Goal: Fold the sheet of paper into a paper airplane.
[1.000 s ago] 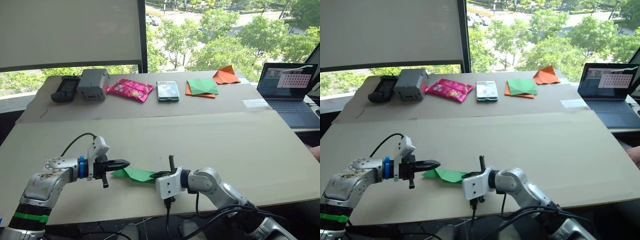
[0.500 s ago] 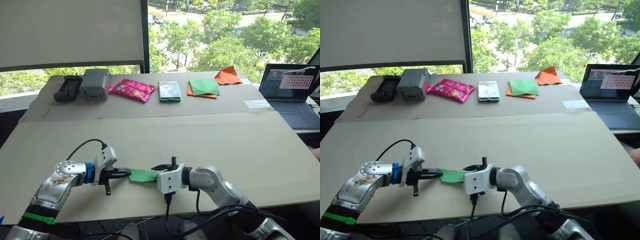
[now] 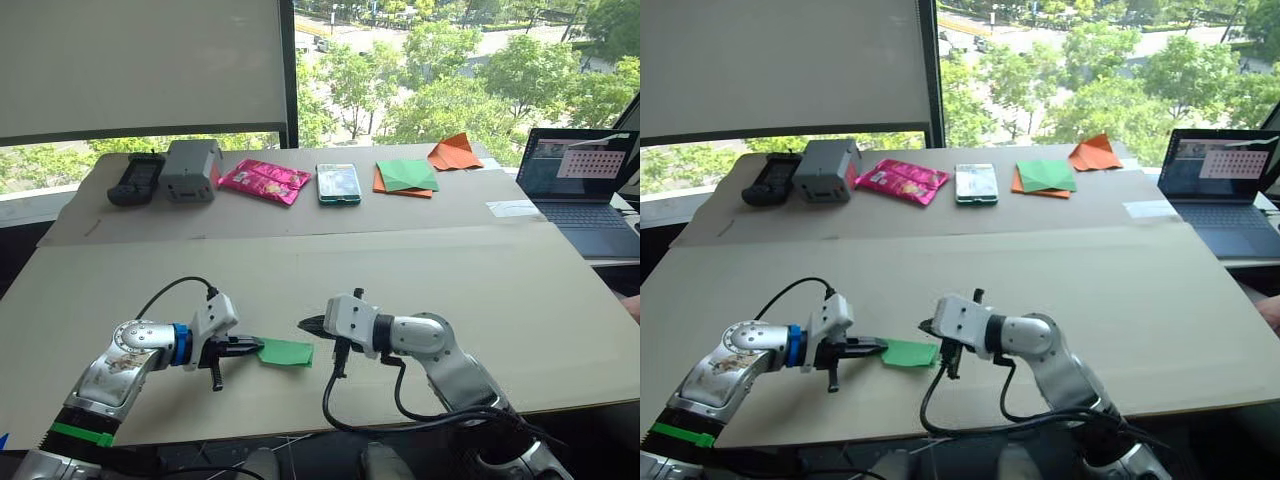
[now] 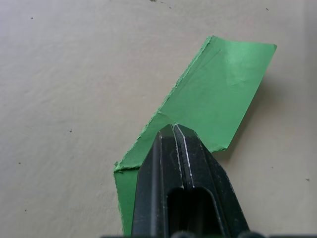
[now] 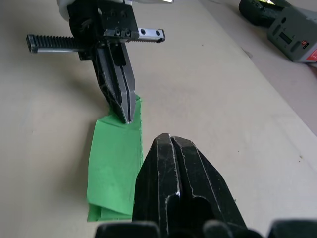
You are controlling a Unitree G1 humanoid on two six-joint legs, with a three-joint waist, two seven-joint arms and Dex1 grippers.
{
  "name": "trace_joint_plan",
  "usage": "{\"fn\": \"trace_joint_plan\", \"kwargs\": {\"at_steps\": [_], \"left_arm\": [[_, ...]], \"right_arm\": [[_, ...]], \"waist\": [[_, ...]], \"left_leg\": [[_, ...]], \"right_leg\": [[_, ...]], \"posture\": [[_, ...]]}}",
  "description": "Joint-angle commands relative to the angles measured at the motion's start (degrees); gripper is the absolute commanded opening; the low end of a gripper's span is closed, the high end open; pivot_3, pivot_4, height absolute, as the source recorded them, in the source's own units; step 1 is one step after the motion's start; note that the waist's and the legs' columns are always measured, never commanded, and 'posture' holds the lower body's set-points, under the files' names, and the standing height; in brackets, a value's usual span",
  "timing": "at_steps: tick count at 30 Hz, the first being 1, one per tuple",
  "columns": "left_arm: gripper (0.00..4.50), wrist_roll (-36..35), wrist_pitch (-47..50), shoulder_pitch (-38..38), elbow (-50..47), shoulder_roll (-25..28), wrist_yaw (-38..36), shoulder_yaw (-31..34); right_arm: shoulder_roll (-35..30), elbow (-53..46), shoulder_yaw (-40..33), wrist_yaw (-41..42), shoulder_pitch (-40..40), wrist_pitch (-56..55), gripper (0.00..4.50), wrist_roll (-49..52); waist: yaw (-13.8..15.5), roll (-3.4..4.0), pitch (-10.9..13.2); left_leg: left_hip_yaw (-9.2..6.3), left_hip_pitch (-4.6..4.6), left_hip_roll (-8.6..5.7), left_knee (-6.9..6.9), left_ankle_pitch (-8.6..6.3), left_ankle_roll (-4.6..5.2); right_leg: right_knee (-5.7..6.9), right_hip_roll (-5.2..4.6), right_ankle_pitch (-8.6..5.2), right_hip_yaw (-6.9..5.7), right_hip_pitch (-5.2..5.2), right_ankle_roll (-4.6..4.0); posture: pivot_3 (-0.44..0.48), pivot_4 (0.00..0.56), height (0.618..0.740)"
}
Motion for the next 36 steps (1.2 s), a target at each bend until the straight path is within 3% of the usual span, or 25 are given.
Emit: {"fn": "trace_joint_plan", "kwargs": {"at_steps": [1,13,36], "left_arm": [[0.00,2.4,0.0,1.5,1.5,0.4,-0.4,-2.1],[0.00,2.3,0.5,2.1,0.6,0.3,-0.1,-2.3],[0.00,2.4,1.0,2.9,-0.5,0.6,0.3,-2.2]], "right_arm": [[3.1,1.3,1.8,-1.8,-2.9,5.2,0.01,0.7],[8.0,12.2,7.4,-3.9,-6.5,10.3,0.01,0.5],[5.7,18.9,11.5,-2.4,-6.8,19.2,0.01,0.2]], "waist": [[0.0,0.05,0.0],[-0.3,0.16,-0.1],[-0.4,0.62,-0.7]], "left_leg": [[0.00,0.01,0.00,0.00,0.00,0.00],[0.00,0.05,0.00,-0.01,0.00,0.00],[0.00,0.14,0.00,-0.02,-0.02,-0.03]], "right_leg": [[0.00,0.00,0.00,0.00,0.01,0.00],[0.03,0.00,0.00,-0.01,0.03,0.00],[0.03,-0.02,-0.01,-0.01,0.07,0.01]], "posture": [[0.000,0.150,0.732],[0.000,0.150,0.732],[0.000,0.150,0.732]]}}
